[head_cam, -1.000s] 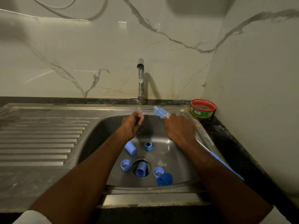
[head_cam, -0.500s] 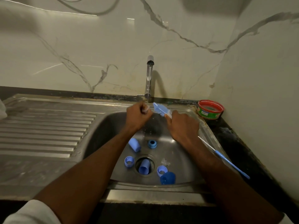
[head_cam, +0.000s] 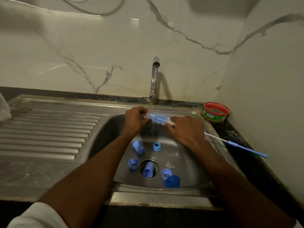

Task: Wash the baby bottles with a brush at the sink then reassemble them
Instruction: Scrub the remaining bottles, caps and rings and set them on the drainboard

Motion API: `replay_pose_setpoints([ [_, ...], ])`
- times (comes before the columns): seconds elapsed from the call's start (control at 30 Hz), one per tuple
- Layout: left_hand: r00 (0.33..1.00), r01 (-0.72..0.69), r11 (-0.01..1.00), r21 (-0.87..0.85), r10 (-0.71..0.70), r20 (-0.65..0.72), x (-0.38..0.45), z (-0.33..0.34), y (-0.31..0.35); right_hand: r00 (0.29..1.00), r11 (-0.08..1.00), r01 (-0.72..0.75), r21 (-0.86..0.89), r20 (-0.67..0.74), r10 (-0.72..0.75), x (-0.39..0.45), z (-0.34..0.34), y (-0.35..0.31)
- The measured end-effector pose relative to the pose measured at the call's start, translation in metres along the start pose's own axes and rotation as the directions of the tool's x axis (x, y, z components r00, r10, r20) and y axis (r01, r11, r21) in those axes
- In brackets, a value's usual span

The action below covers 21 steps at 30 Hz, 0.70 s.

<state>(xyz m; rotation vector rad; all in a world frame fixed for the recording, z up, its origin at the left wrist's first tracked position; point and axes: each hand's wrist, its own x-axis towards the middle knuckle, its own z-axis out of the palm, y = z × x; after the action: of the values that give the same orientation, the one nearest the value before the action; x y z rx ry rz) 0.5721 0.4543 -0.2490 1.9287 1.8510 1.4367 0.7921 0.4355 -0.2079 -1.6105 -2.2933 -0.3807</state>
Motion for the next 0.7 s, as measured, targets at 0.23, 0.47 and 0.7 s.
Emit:
replay_pose_setpoints([
  [0.23,0.934,-0.34,0.933,0.12,0.32,0.16,0.007,-0.022,0.004,0.98,0.957,0.198,-0.211,0.058,-0.19,0.015,-0.014,0.007],
  [0.47,0.818,-0.568,0.79,0.231,0.511,0.263,-0.001,-0.013,0.006,0.748,0.551,-0.598,0.582,0.653,0.122,0.003,-0.017,0.002],
  [0.7,0.785,-0.587,0.805,0.082,0.542,0.301,0.003,-0.008,0.002,0.97,0.976,-0.077,0.203,0.243,0.026,0.003,-0.011,0.009],
])
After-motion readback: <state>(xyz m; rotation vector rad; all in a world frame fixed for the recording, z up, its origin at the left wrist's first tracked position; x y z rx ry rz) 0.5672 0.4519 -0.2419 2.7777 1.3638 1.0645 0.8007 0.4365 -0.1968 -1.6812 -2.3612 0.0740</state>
